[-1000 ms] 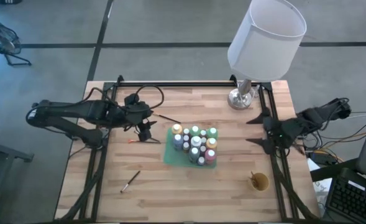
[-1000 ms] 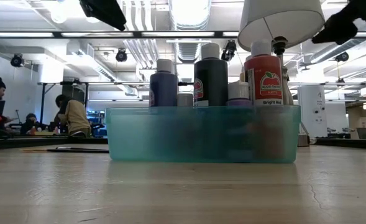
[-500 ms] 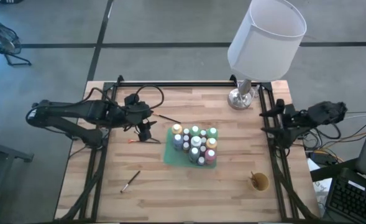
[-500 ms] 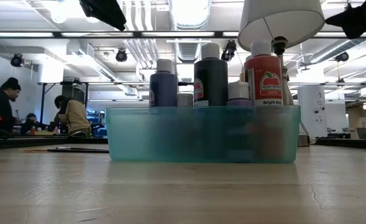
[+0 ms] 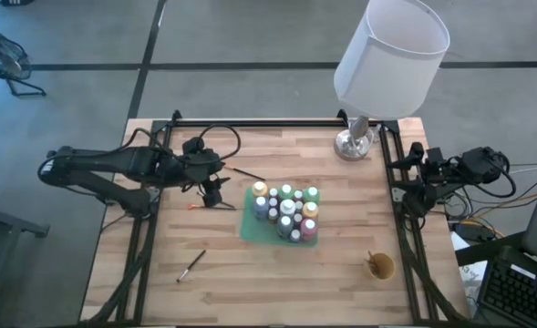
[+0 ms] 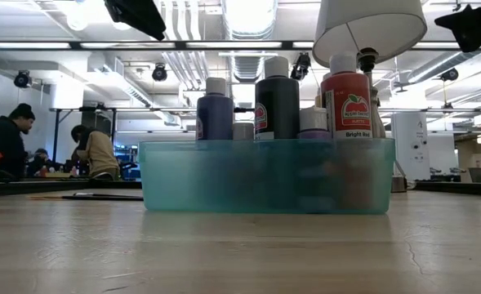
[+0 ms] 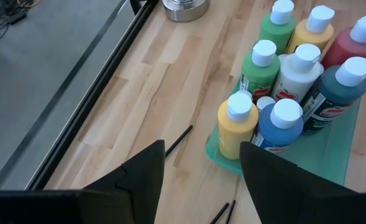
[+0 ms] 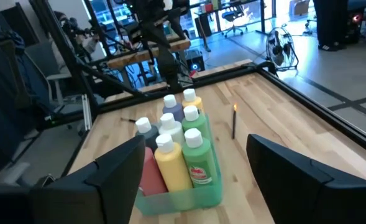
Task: Pick & Place Paint Supplies
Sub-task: Put the gold paintbrush into the yellow cup
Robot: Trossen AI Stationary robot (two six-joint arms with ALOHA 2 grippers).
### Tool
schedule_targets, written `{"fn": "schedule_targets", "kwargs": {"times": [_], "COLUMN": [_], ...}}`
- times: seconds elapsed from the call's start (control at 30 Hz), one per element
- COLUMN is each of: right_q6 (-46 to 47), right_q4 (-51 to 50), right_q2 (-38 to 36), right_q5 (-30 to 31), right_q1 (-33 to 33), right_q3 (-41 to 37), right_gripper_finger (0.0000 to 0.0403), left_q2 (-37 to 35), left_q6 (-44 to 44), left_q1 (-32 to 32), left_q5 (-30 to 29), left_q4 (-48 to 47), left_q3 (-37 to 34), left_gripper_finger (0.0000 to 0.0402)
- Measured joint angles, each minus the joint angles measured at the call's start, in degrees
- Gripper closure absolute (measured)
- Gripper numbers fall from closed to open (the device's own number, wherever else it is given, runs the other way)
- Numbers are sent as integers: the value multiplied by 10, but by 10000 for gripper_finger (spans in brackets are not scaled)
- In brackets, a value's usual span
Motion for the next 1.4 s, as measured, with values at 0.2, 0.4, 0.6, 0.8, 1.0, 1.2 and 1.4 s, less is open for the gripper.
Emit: {"fn": "schedule_targets", "kwargs": {"times": [0.2,0.4,0.6,0.8,1.0,1.2,1.4], "right_q6": [0,0,0,0,0,0,0], "right_q4": [0,0,0,0,0,0,0], "right_q2": [0,0,0,0,0,0,0], "right_q5": [0,0,0,0,0,0,0], "right_q1": [0,0,0,0,0,0,0], "right_q3": [0,0,0,0,0,0,0], "right_gripper_finger": [142,158,172,182,179,160,138], "left_q2": [0,0,0,0,0,0,4], "left_q6": [0,0,0,0,0,0,2], "left_q1": [0,0,0,0,0,0,0], "left_q5": [0,0,0,0,0,0,-12], "left_q4": [0,0,0,0,0,0,6], "left_q3": [0,0,0,0,0,0,-4], "left_gripper_finger": [188,188,188,188,188,188,188]}}
